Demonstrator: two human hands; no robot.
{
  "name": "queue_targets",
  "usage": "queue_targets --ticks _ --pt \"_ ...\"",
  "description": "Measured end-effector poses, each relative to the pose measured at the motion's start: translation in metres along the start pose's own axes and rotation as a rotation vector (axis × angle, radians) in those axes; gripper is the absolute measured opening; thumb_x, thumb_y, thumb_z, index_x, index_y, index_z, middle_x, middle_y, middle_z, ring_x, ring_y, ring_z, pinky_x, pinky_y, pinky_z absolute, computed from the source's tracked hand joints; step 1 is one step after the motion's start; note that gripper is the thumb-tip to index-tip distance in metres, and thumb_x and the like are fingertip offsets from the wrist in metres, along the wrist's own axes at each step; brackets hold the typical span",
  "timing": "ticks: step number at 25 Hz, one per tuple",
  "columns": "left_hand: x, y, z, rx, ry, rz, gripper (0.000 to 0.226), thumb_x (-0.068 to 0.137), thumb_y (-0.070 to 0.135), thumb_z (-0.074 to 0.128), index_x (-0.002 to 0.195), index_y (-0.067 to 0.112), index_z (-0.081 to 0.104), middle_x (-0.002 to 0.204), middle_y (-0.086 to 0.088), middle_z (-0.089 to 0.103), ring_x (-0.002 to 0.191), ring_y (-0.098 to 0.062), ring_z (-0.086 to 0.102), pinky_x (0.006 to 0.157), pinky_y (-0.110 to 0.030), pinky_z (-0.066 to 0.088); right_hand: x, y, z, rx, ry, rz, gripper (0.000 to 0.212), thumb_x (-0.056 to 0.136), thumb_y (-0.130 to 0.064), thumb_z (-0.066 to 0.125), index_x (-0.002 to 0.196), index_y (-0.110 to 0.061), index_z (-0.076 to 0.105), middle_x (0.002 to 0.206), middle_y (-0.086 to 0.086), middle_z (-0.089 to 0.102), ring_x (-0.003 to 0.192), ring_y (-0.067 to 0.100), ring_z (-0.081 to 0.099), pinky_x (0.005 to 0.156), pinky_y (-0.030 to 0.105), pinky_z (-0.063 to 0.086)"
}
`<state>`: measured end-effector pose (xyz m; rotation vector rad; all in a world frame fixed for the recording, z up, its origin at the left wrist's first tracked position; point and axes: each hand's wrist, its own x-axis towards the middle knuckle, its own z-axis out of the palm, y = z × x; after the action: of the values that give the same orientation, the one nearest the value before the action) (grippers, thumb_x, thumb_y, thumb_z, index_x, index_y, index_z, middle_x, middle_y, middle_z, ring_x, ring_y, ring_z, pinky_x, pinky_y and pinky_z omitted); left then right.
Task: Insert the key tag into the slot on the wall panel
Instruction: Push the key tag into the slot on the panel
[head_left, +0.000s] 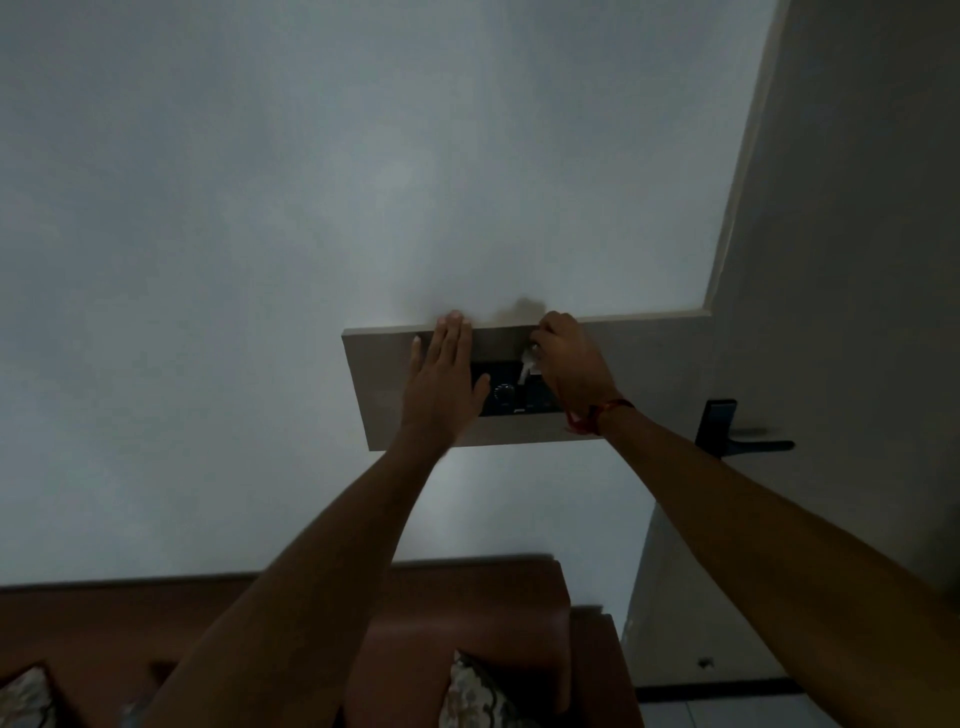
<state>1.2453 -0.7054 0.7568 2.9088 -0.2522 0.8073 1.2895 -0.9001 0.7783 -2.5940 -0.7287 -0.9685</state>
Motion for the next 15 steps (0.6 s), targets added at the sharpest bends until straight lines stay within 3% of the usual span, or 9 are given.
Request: queue_targets --ticks 6,8,11,15 --pt "0.0 -0.001 0.003 0.04 0.014 -0.005 0.078 0.101 0.044 0.043 0.162 0.01 0.008 0.172 -0.008 0.006 0.159 -0.023 0.003 0.129 -0.053 0.012 -0.014 -0.009 0.004 -0.071 0.018 0.007 0.017 0.079 0.007 0.057 0.094 0.003 0.064 0.105 0.017 0.061 0.097 0.033 0.058 0.074 0.043 0.058" --pt "-0.002 0.001 0.005 0.073 -0.013 -0.026 0.077 0.102 0.045 0.039 0.162 0.01 0.005 0.172 -0.006 0.004 0.159 -0.022 0.002 0.129 -0.052 0.013 -0.02 -0.015 0.004 -0.084 -0.011 0.021 0.022 0.077 0.01 0.053 0.093 0.0 0.062 0.106 0.012 0.058 0.098 0.028 0.056 0.072 0.039 0.059" --pt "0.006 0.002 -0.009 0.052 -0.048 -0.022 0.076 0.103 0.044 0.035 0.162 0.01 0.0 0.172 -0.006 -0.002 0.159 -0.021 -0.003 0.129 -0.052 0.009 -0.016 -0.014 -0.008 -0.067 -0.114 0.065 0.027 0.075 0.011 0.052 0.097 -0.001 0.062 0.111 0.012 0.051 0.1 0.029 0.052 0.074 0.043 0.058" --pt "0.002 0.006 -0.031 0.057 -0.022 0.013 0.077 0.103 0.046 0.034 0.162 0.012 -0.002 0.172 -0.006 -0.004 0.159 -0.021 -0.005 0.13 -0.051 0.005 -0.025 -0.016 -0.033 -0.028 -0.132 0.041 0.048 0.08 0.004 0.053 0.128 -0.004 0.054 0.131 0.017 0.048 0.118 0.032 0.044 0.09 0.048 0.056"
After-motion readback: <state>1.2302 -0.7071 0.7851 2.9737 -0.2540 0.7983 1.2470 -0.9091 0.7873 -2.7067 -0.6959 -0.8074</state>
